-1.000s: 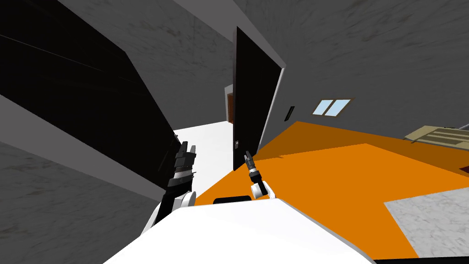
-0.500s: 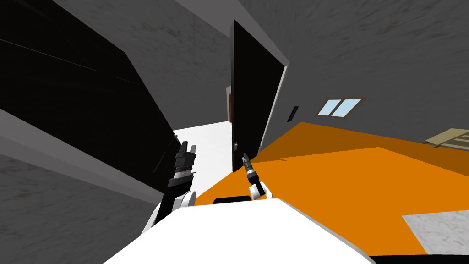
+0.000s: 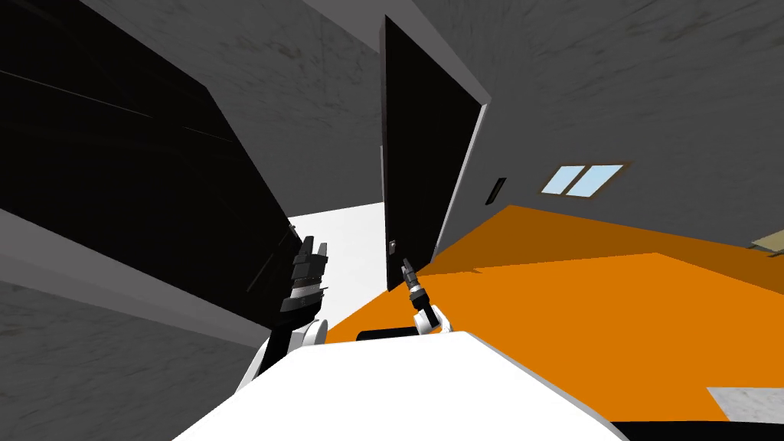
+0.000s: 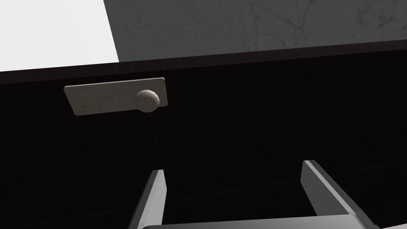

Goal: Push the door open

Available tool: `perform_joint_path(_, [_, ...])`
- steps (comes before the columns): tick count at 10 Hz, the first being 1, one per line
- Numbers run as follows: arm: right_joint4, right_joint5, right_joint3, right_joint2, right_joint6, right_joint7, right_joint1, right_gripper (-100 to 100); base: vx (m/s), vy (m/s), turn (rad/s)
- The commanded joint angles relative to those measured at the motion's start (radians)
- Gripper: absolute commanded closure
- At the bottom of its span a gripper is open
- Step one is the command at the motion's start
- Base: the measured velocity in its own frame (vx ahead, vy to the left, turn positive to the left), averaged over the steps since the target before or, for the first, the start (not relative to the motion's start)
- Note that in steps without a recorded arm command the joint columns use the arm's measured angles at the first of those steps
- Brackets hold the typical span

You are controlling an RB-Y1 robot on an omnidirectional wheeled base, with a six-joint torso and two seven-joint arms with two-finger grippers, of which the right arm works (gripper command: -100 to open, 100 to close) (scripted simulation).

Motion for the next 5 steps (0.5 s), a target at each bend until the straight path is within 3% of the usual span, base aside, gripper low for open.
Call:
perform_joint_path(1, [0.04, 0.0, 0.008, 0.005, -0.005, 0.001, -0.014, -100, 0.072, -0.076, 0.056])
perform_joint_path(5, [0.155, 0.002, 0.037, 0.027, -0.016, 0.008, -0.056, -100, 0.104, -0.118, 0.082])
